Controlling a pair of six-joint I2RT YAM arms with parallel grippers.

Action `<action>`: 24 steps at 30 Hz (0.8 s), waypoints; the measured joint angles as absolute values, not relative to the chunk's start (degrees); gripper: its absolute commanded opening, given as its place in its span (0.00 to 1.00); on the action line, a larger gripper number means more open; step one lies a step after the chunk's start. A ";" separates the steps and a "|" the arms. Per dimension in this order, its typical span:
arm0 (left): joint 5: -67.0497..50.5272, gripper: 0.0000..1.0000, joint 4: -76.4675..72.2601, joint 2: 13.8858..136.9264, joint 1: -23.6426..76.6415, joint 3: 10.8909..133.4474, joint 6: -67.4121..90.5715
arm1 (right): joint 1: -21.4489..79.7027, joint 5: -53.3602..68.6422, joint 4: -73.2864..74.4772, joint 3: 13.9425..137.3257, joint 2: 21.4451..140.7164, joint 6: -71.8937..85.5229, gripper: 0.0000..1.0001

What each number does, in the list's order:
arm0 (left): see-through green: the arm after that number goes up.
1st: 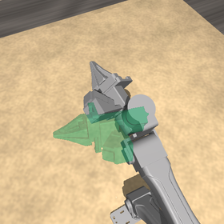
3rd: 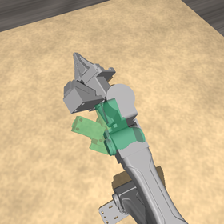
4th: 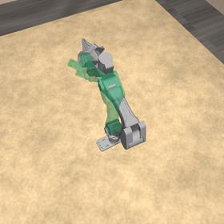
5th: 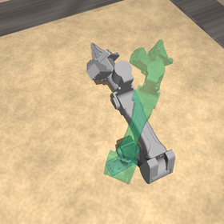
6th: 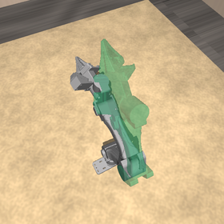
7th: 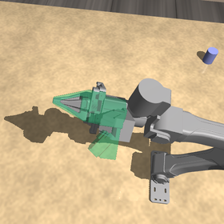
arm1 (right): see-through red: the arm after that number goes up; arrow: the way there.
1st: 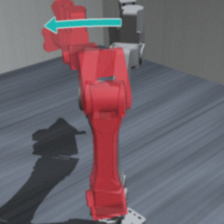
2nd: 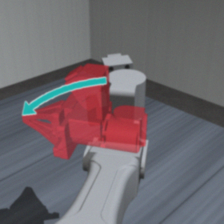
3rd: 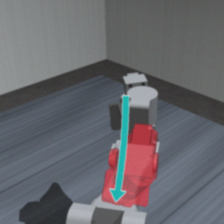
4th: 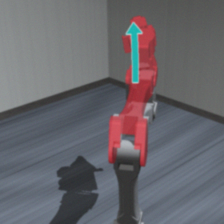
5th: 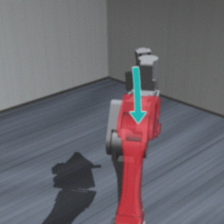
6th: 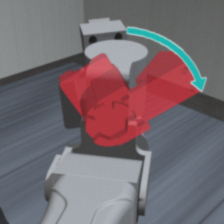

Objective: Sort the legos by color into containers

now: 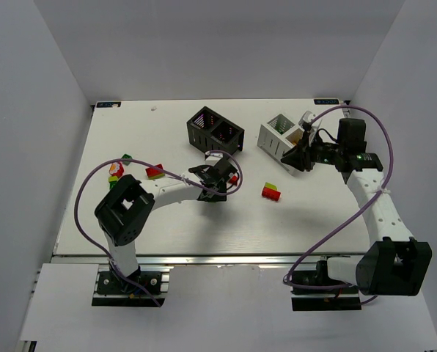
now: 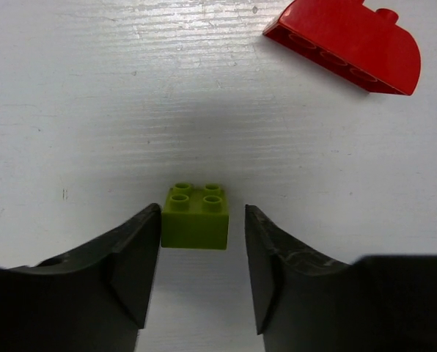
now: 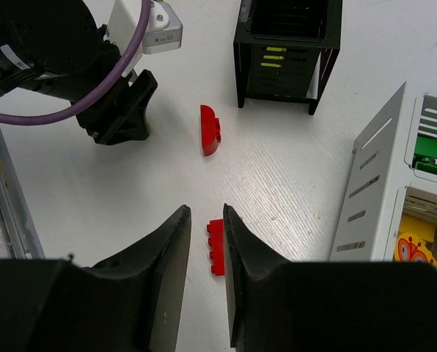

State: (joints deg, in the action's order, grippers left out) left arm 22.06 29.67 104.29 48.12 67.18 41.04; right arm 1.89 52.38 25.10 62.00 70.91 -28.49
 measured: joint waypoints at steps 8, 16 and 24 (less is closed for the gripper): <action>22.04 0.20 29.47 104.64 48.12 67.18 40.77 | 1.58 52.23 24.99 60.97 69.65 -28.47 0.30; 20.45 0.05 29.65 102.17 48.12 67.18 40.07 | 1.26 52.18 24.95 60.95 68.86 -28.47 0.30; 18.65 0.05 31.11 91.13 46.61 73.97 36.62 | 1.17 52.25 23.59 59.96 66.70 -27.24 0.28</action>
